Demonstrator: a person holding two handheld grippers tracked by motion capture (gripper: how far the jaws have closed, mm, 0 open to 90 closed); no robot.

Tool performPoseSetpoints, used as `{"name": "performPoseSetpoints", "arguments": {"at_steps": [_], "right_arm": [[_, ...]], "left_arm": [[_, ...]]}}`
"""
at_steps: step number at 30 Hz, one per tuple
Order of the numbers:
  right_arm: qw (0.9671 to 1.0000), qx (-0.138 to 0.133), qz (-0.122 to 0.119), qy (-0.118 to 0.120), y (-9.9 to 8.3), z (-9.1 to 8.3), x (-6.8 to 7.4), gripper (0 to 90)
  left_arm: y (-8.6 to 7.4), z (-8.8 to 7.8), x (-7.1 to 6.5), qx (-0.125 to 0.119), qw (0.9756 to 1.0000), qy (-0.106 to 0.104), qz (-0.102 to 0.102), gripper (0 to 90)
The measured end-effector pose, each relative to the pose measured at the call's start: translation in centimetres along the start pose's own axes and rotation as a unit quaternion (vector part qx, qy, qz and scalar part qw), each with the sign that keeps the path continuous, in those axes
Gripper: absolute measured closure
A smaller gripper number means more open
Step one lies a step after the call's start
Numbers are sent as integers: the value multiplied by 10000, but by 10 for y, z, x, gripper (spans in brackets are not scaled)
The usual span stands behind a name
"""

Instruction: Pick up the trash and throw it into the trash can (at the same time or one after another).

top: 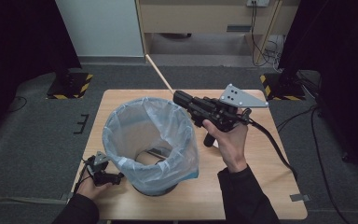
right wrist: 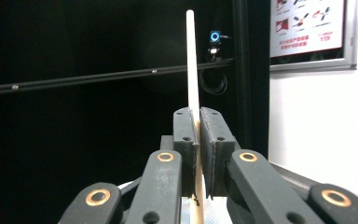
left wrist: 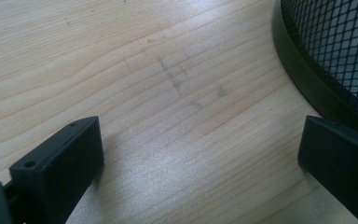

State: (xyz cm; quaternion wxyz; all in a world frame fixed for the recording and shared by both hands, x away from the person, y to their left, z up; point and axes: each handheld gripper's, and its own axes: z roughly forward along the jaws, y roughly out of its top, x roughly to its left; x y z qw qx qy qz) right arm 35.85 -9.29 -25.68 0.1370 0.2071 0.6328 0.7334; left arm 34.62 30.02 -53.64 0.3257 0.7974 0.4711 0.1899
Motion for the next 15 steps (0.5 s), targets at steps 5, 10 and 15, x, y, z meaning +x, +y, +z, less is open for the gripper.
{"name": "performPoseSetpoints", "arguments": {"at_steps": [5, 10, 15], "right_arm": [[9999, 139, -4, 89, -4, 14, 5, 858], [9995, 280, 52, 101, -11, 23, 4, 858], [9991, 360, 76, 225, -16, 29, 2, 786]], "left_arm": [[0, 0, 0, -1, 10000, 1, -1, 0], [0, 0, 0, -1, 10000, 0, -1, 0], [0, 0, 0, -1, 10000, -2, 0, 0]]}}
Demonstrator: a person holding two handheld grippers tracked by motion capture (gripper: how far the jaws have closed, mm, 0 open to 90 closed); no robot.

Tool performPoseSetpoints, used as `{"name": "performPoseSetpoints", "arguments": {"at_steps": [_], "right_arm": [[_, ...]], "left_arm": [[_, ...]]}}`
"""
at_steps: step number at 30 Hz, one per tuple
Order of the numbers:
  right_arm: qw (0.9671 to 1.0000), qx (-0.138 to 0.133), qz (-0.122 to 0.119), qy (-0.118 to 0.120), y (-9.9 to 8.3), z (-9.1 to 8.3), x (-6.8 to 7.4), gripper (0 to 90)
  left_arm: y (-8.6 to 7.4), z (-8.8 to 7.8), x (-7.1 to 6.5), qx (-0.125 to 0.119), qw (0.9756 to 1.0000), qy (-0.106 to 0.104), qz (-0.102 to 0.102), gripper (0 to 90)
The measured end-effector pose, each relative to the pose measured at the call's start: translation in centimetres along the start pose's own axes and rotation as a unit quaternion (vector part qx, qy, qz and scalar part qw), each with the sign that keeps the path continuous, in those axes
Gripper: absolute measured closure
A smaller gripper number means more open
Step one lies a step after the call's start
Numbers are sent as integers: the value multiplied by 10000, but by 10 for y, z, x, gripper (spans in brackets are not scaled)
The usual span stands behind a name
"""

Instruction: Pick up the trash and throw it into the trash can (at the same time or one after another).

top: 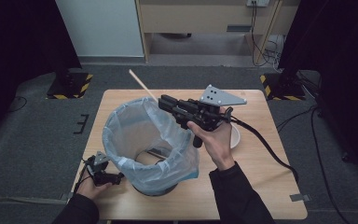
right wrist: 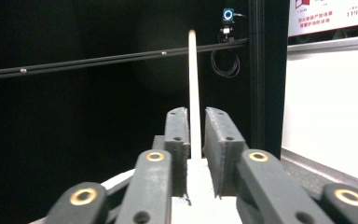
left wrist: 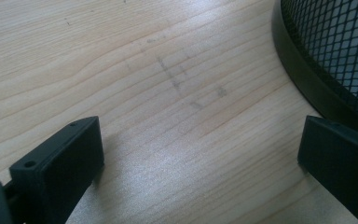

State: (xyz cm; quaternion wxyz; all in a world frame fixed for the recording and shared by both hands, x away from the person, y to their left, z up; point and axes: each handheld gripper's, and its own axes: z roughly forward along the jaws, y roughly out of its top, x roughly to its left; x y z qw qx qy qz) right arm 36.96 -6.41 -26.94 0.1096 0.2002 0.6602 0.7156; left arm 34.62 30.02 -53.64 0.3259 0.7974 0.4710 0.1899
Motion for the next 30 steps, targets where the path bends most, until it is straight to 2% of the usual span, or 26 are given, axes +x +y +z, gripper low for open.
{"name": "performPoseSetpoints", "arguments": {"at_steps": [2, 6, 8, 9, 11, 12, 13, 14, 16, 20, 21, 23, 26, 28, 29, 30], "right_arm": [[10000, -60, -39, -37, 4, -3, -2, 734], [9996, -191, -110, -159, 12, -11, -4, 714], [9990, -266, -195, -312, 20, -19, -7, 680], [9979, -353, -255, -488, 26, -29, -11, 653], [9975, -396, -228, -539, 28, -33, -13, 638], [9959, -416, -252, -766, 28, -45, -20, 620], [9959, -416, -252, -766, 28, -45, -20, 620], [9944, -435, -220, -933, 25, -56, -26, 594], [9938, -444, -218, -996, 24, -59, -29, 592], [9908, -345, -186, -1299, 9, -82, -44, 570], [9895, -347, -116, -1395, 2, -91, -50, 564], [9889, -355, -94, -1439, -1, -94, -52, 562], [9857, -296, 10, -1661, -15, -107, -63, 563], [9828, -230, 104, -1831, -30, -118, -73, 575], [9828, -230, 104, -1831, -30, -118, -73, 575], [9802, -151, 163, -1967, -41, -124, -81, 576]], "left_arm": [[0, 0, 0, 1, 10000, 0, 0, 0], [0, 0, 0, 0, 10000, 0, 0, 0], [0, 0, 0, 0, 10000, 0, 1, 0], [0, 0, 0, 2, 10000, 0, 0, 0], [0, 0, 0, 2, 10000, -1, 1, 0], [0, 0, 0, 0, 10000, 0, -1, 0], [0, 0, 0, 0, 10000, 0, 1, 0], [0, 0, 0, 0, 10000, 1, 1, 0], [0, 0, 0, 1, 10000, -1, 2, 0], [0, 0, 0, 0, 10000, 0, -1, 0], [0, 0, 0, 1, 10000, 0, 1, 0], [0, 0, 0, 1, 10000, 0, 1, 0], [0, 0, 0, 1, 10000, 0, 1, 0], [0, 0, 0, 0, 10000, 0, 1, 0], [0, 0, 0, 1, 10000, 0, 1, 0], [0, 0, 0, 0, 10000, 1, -1, 0]]}}
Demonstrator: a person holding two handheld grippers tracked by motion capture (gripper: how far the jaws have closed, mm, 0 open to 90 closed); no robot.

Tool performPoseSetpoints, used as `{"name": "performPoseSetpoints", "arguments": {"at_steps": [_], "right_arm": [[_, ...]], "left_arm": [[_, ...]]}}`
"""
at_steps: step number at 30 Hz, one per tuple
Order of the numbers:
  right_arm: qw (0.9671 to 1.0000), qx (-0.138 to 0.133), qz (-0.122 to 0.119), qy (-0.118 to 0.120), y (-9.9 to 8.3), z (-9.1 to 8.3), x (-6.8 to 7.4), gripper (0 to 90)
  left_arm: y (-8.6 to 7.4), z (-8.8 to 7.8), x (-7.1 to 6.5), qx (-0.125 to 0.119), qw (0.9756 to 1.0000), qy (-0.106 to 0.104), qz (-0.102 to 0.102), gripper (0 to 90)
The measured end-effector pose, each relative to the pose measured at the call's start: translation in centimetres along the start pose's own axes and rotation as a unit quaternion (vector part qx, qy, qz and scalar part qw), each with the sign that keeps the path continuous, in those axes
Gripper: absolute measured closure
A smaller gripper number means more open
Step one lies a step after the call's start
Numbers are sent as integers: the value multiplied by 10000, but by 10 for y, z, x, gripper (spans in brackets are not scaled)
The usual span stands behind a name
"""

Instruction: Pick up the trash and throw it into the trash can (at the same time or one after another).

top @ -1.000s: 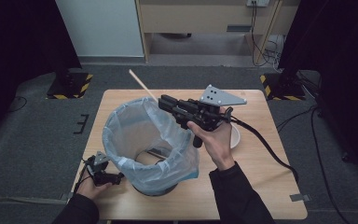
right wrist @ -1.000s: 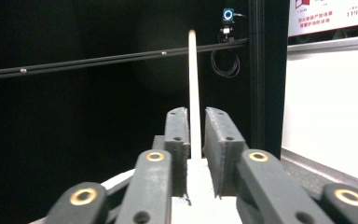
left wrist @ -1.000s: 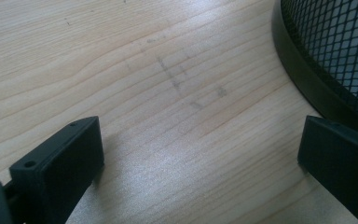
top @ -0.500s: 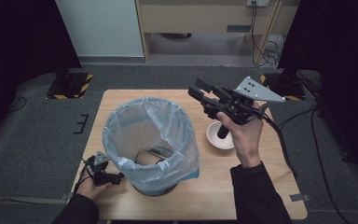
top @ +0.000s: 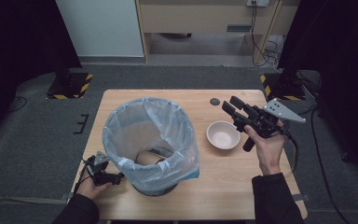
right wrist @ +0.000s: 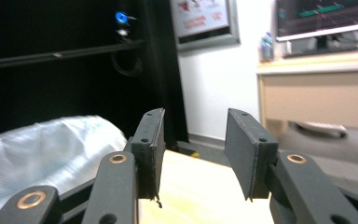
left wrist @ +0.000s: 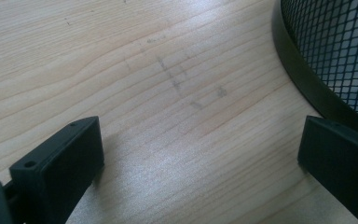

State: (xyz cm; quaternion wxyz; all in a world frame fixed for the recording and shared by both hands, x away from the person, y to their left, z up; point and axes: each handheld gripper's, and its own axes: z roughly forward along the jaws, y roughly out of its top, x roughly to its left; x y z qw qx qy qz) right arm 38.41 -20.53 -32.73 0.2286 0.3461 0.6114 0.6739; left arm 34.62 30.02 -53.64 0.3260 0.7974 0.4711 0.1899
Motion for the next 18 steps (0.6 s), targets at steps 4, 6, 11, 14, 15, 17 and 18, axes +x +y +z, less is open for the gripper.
{"name": "performPoseSetpoints", "arguments": {"at_steps": [4, 6, 11, 14, 15, 17, 18], "right_arm": [[9996, 128, 59, -237, -17, -3, -15, 576], [9983, 351, 48, -455, -26, -4, -26, 576], [9953, 593, 72, -760, -45, -4, -44, 568], [9915, 815, 51, -1015, -58, -4, -55, 555], [9904, 868, 50, -1077, -61, -5, -58, 554], [9865, 1039, 91, -1260, -70, -6, -67, 554], [9831, 1184, 117, -1391, -77, -7, -74, 553]], "left_arm": [[0, 0, 0, 1, 10000, -1, 2, 0], [0, 0, 0, -1, 10000, 0, 0, 0], [0, 0, 0, 3, 10000, -1, 4, 0], [0, 0, 0, 0, 10000, 0, 1, 0], [0, 0, 0, 1, 10000, 1, 2, 0], [0, 0, 0, 1, 10000, 0, 2, 0], [0, 0, 0, 1, 10000, 1, 1, 0]]}}
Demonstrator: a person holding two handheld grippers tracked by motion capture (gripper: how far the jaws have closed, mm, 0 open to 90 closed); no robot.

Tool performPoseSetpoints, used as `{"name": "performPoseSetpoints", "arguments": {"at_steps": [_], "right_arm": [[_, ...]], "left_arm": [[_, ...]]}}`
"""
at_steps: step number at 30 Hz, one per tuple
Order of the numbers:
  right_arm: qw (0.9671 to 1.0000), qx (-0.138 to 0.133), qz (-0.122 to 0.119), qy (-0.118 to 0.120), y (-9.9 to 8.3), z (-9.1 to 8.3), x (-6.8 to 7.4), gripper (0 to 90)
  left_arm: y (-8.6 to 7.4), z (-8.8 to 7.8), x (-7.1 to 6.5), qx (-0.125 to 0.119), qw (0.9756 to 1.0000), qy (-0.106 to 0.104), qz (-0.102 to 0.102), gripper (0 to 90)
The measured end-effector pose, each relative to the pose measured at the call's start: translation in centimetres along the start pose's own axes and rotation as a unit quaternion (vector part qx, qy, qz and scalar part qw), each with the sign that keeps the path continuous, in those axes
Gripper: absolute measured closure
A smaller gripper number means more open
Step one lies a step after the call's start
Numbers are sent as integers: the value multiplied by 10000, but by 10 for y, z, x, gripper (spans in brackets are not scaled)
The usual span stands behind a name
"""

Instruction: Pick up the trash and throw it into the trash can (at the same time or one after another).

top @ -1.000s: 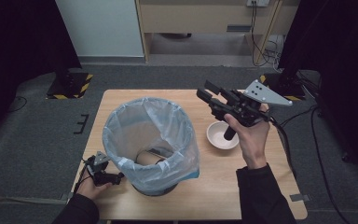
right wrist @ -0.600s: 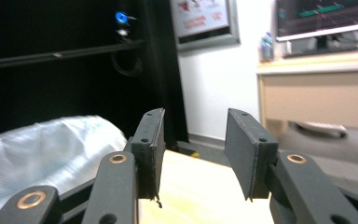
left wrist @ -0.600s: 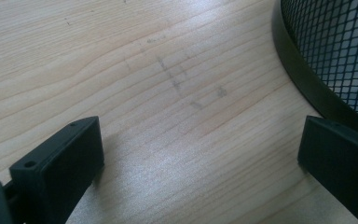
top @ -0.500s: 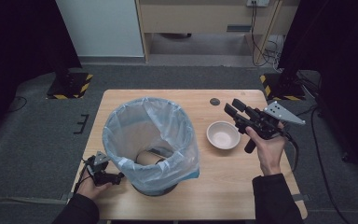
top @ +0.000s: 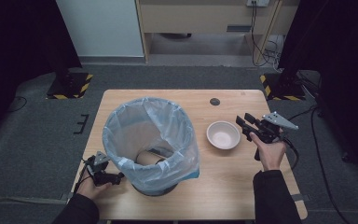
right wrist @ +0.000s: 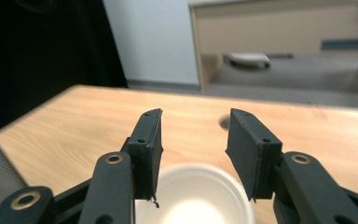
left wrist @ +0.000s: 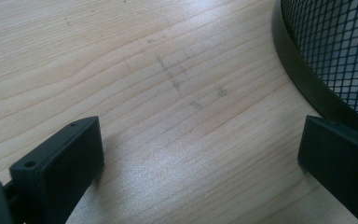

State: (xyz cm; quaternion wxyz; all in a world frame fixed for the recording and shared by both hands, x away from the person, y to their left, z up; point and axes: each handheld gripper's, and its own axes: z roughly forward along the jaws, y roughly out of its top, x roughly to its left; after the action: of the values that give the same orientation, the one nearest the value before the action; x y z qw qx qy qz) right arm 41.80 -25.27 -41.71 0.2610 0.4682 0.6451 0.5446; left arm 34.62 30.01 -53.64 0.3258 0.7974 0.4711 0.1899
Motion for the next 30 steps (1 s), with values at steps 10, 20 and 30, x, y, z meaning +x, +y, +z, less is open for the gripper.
{"name": "performPoseSetpoints", "arguments": {"at_steps": [10, 20, 30], "right_arm": [[9973, 612, 178, -354, -32, 15, -21, 525], [9918, 1068, 308, -630, -58, 32, -33, 446], [9858, 1507, 371, -638, -75, 47, -35, 414]], "left_arm": [[0, 0, 0, 1, 10000, 0, 3, 0], [0, 0, 0, 0, 10000, 0, 1, 0], [0, 0, 0, 1, 10000, -1, 3, 0]]}}
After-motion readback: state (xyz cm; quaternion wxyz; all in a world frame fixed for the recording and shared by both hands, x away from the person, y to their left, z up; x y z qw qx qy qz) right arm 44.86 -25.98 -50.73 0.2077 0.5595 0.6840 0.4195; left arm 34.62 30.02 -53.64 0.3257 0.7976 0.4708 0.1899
